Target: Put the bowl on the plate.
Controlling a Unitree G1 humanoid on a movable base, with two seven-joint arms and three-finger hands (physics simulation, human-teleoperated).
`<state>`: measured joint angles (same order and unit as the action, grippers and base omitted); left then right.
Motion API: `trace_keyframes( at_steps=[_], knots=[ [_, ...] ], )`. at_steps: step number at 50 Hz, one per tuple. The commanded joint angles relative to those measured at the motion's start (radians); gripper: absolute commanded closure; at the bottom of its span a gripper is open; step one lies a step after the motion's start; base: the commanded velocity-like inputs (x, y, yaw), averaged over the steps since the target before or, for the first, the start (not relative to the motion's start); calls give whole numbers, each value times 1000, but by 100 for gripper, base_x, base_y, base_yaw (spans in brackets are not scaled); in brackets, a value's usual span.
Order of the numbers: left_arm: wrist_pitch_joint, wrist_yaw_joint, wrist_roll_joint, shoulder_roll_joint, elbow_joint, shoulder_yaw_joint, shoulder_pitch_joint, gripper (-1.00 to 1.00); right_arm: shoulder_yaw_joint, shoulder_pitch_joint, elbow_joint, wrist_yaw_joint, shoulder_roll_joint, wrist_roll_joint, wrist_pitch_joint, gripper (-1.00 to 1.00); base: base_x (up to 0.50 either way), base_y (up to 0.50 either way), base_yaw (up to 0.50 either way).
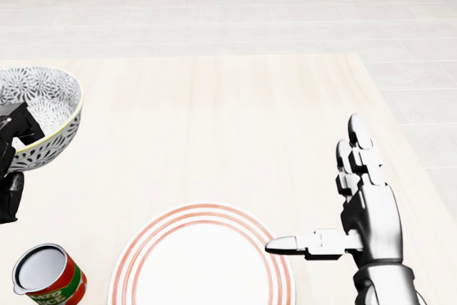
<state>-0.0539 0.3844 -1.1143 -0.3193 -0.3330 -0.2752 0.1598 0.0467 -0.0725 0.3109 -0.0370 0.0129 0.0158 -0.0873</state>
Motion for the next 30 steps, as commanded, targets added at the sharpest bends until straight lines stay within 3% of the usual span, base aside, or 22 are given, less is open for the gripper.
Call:
trace_keyframes(
  at_steps=[1,3,4,10,16,30],
  knots=[
    [41,-9,-84,58,-78,52,-12,100,0,5,-10,0,-2,2,0,-100,0,0,0],
    [41,-9,-92,67,-86,55,-17,100,-2,5,-17,1,-2,0,0,-100,0,0,0],
    [57,-21,-96,64,-89,61,-21,100,-2,5,-18,1,-1,1,0,-100,0,0,0],
    [84,-28,-101,108,-141,88,-61,100,-3,0,-33,2,-3,2,0,-100,0,0,0],
    [141,-37,-138,105,-194,101,-74,100,-3,-1,-37,2,-3,6,0,-100,0,0,0],
    [141,-45,-166,169,-261,134,-123,100,-5,-10,-51,3,-3,9,0,-100,0,0,0]
  ],
)
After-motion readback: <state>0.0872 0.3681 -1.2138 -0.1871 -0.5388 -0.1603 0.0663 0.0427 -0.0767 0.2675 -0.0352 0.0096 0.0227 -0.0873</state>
